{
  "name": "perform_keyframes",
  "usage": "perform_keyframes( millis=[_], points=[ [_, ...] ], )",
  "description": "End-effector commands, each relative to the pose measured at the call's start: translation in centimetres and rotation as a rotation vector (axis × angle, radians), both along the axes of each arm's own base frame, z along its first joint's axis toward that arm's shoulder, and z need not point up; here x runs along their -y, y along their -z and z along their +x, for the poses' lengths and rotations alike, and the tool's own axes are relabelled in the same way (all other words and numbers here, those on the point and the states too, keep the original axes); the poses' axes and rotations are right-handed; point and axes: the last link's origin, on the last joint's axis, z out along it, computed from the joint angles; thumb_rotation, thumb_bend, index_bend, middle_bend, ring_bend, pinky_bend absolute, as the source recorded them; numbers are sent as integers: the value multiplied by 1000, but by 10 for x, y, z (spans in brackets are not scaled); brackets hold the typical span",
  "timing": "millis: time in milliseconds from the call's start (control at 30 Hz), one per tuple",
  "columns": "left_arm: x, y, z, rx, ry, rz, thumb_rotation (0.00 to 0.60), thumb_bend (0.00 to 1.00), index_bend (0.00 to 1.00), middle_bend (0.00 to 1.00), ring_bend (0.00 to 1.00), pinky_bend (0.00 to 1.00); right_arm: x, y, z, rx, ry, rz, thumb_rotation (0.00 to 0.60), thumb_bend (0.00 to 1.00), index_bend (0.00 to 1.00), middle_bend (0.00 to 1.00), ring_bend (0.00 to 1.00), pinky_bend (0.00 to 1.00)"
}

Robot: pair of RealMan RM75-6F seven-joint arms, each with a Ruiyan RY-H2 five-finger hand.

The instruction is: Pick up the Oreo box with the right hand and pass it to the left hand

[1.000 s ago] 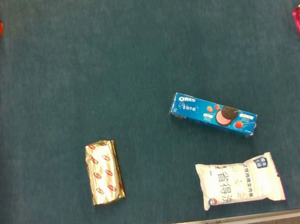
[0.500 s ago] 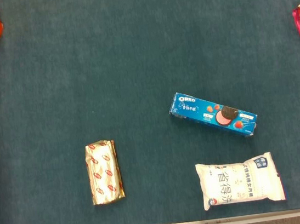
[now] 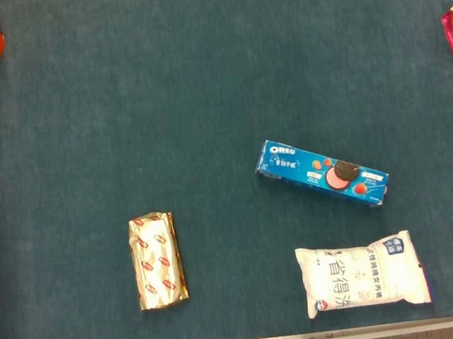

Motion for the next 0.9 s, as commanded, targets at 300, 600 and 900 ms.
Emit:
perform_keyframes(
  millis=[300,600,900],
  points=[
    [4,2,-7,16,-17,-7,600,70,501,405,421,627,-21,21,16,-32,3,74,600,96,167,287,273,452],
    [6,4,-10,20,-24,-9,600,71,501,405,421,627,-23,52,17,-31,6,137,600,73,167,265,247,452],
    [9,4,-13,28,-33,-6,600,71,501,406,423,627,-22,81,31,0,-24,104,600,73,167,256,240,452]
  ],
)
